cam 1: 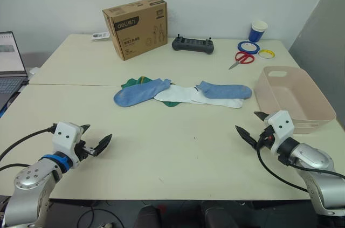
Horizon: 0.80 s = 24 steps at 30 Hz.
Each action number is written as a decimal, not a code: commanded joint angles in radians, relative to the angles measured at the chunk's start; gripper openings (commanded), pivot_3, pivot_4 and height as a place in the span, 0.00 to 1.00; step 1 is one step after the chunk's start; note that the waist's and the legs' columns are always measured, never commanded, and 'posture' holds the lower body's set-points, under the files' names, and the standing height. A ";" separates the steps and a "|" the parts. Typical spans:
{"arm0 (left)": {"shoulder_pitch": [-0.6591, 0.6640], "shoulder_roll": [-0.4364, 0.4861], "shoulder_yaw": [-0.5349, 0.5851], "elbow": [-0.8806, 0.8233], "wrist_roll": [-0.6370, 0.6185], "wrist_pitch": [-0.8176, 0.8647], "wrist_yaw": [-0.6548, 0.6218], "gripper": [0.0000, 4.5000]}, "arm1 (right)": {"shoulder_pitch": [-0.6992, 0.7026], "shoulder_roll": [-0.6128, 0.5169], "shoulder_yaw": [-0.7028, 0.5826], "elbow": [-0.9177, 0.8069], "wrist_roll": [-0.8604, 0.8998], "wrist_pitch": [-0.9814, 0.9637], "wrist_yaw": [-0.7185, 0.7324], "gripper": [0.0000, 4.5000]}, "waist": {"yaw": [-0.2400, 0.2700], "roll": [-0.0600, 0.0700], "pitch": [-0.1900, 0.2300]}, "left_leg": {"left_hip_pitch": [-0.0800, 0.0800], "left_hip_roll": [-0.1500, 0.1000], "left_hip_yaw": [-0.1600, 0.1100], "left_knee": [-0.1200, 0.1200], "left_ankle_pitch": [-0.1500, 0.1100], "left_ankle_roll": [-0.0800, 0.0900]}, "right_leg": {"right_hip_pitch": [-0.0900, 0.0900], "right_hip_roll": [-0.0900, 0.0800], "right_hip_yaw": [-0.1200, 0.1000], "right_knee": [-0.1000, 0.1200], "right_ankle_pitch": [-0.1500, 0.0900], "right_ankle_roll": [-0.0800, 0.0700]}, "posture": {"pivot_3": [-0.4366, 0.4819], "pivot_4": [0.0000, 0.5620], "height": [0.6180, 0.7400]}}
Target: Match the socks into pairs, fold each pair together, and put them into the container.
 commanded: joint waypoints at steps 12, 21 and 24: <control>0.012 -0.021 0.023 -0.021 0.040 -0.030 0.064 0.99 | 0.001 -0.012 -0.012 0.056 -0.010 -0.118 0.050 1.00 | 0.000 0.000 0.000 | 0.000 0.000 0.000 0.000 0.000 0.000 | 0.000 0.000 0.000 0.000 0.000 0.000 | 0.48 0.27 1.00; 0.039 -0.031 0.039 -0.032 0.009 -0.023 0.053 0.99 | 0.013 -0.014 -0.009 0.119 -0.013 -0.196 0.075 1.00 | 0.000 0.000 0.000 | 0.000 0.000 0.000 0.000 0.000 0.000 | 0.000 0.000 0.000 0.000 0.000 0.000 | 0.48 0.27 1.00; 0.039 -0.030 0.037 -0.031 0.003 -0.026 0.055 0.99 | 0.008 -0.016 -0.007 0.128 -0.012 -0.205 0.080 1.00 | 0.000 0.000 0.000 | 0.000 0.000 0.000 0.000 0.000 0.000 | 0.000 0.000 0.000 0.000 0.000 0.000 | 0.48 0.27 1.00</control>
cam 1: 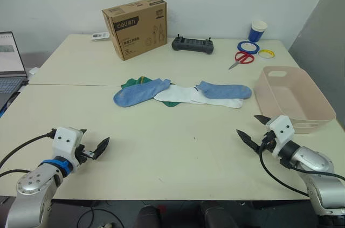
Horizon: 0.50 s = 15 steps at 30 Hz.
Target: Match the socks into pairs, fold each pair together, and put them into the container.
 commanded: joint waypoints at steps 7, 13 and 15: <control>-0.006 0.003 0.030 -0.049 -0.059 0.008 -0.027 0.99 | -0.016 -0.005 0.006 -0.034 0.019 -0.009 0.028 1.00 | 0.000 0.000 0.000 | 0.000 0.000 0.000 0.000 0.000 0.000 | 0.000 0.000 0.000 0.000 0.000 0.000 | 0.48 0.27 1.00; -0.010 0.005 0.045 -0.069 -0.106 0.021 -0.043 0.99 | -0.058 -0.008 0.019 -0.045 0.023 0.016 0.027 1.00 | -0.001 0.000 0.000 | 0.000 0.000 0.000 0.000 0.000 0.000 | 0.000 0.000 0.000 0.000 0.000 0.000 | 0.48 0.27 1.00; -0.009 0.005 0.058 -0.102 -0.137 0.033 -0.050 0.99 | -0.086 -0.008 0.027 -0.057 0.037 0.032 0.036 1.00 | -0.002 0.000 0.000 | 0.000 0.000 0.000 0.000 0.000 0.000 | 0.000 0.000 0.000 0.000 0.000 0.000 | 0.48 0.27 1.00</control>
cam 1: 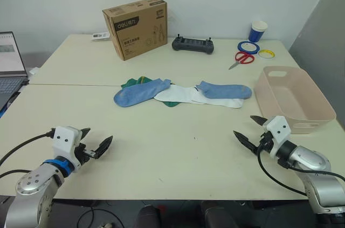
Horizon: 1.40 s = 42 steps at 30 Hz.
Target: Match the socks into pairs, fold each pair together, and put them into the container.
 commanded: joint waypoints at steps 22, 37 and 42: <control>0.184 -0.218 0.031 -0.323 -0.005 -0.002 0.207 0.99 | -0.402 0.072 0.145 -0.095 0.124 0.227 0.032 1.00 | 0.005 -0.002 -0.001 | -0.001 0.000 -0.001 0.001 0.000 0.000 | 0.000 0.000 -0.001 0.000 0.000 0.000 | 0.48 0.27 1.00; -0.185 -0.102 -0.101 -0.129 0.047 0.060 0.174 0.99 | -0.349 0.082 0.139 -0.109 0.102 0.215 -0.014 1.00 | 0.007 -0.002 -0.001 | -0.001 -0.001 -0.001 0.001 0.000 0.000 | 0.000 0.001 -0.001 0.000 0.002 0.004 | 0.48 0.27 1.00; -0.383 -0.114 -0.203 0.061 0.119 0.009 0.157 0.99 | -0.340 0.082 0.144 -0.106 0.091 0.201 -0.021 1.00 | 0.003 -0.002 -0.001 | -0.001 -0.001 -0.001 0.001 0.000 0.000 | 0.000 0.001 0.000 0.000 0.004 0.007 | 0.48 0.27 1.00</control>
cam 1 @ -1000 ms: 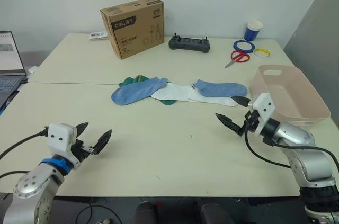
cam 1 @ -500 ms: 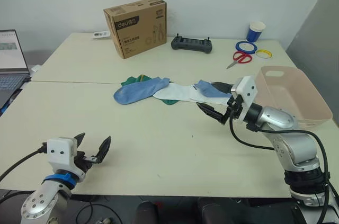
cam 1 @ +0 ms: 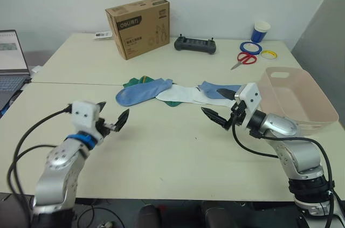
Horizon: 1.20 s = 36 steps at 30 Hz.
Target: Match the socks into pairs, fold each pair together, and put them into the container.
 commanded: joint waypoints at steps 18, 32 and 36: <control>-0.565 -0.191 -0.166 0.783 0.188 -0.369 0.002 0.99 | 0.031 0.014 -0.036 -0.089 -0.012 0.029 -0.088 1.00 | 0.008 0.000 0.000 | -0.004 0.000 -0.003 0.001 0.000 0.000 | -0.001 0.002 -0.002 0.000 0.001 0.001 | 0.48 0.27 1.00; -0.707 -0.221 -0.160 1.061 0.228 -0.505 0.000 0.99 | 0.047 0.016 -0.042 -0.093 -0.014 0.030 -0.102 1.00 | 0.010 0.000 0.000 | -0.005 0.000 -0.004 0.001 0.000 0.000 | -0.001 0.003 -0.002 0.000 0.001 0.002 | 0.48 0.27 1.00; -0.735 -0.230 -0.152 1.105 0.231 -0.528 0.014 0.89 | 0.056 0.020 -0.040 -0.109 -0.014 0.037 -0.110 1.00 | 0.010 0.000 0.000 | -0.005 0.000 -0.004 0.001 0.000 0.000 | -0.001 0.003 -0.003 0.000 0.001 0.002 | 0.48 0.27 1.00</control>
